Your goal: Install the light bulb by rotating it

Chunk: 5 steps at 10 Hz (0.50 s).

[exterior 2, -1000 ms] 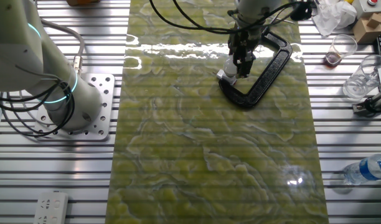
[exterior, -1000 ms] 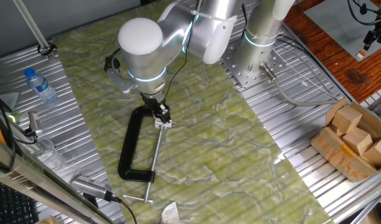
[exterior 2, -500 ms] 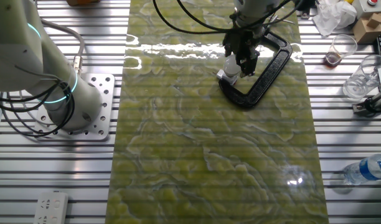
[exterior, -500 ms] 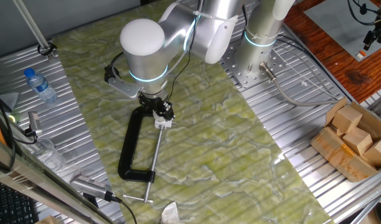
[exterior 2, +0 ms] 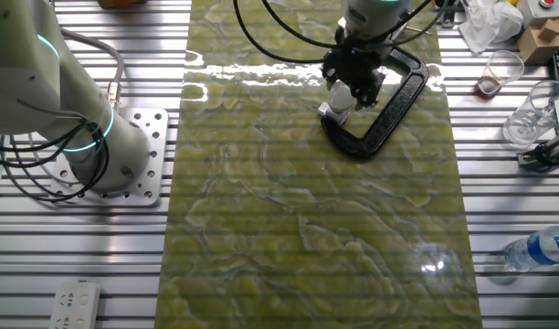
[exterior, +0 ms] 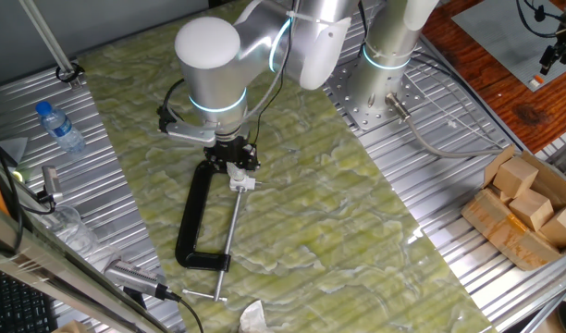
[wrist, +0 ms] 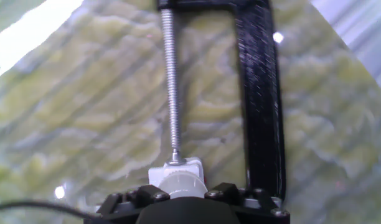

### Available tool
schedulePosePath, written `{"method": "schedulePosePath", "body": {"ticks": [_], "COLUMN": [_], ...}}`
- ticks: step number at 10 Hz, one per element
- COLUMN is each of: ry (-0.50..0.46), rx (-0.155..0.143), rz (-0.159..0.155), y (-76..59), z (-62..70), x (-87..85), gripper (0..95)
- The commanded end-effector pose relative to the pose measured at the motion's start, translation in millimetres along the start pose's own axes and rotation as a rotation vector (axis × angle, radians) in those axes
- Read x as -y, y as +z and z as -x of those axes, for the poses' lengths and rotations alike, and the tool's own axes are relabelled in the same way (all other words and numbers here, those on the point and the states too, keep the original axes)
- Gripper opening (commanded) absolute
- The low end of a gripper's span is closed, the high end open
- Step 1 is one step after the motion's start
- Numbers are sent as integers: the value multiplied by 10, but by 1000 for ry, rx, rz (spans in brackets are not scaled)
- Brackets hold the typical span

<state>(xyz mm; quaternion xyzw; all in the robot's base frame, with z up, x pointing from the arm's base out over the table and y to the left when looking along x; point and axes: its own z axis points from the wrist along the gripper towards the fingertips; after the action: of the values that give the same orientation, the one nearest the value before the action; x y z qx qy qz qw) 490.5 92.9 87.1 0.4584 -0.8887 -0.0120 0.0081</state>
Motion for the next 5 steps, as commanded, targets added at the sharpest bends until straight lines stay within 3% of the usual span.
{"method": "schedulePosePath", "body": {"ticks": [1, 5], "ry": [-145, -230], "rx": [11, 19], "rz": [11, 7], "y": [0, 0], "z": [5, 5], "x": [-3, -4], "gripper": [760, 760]}}
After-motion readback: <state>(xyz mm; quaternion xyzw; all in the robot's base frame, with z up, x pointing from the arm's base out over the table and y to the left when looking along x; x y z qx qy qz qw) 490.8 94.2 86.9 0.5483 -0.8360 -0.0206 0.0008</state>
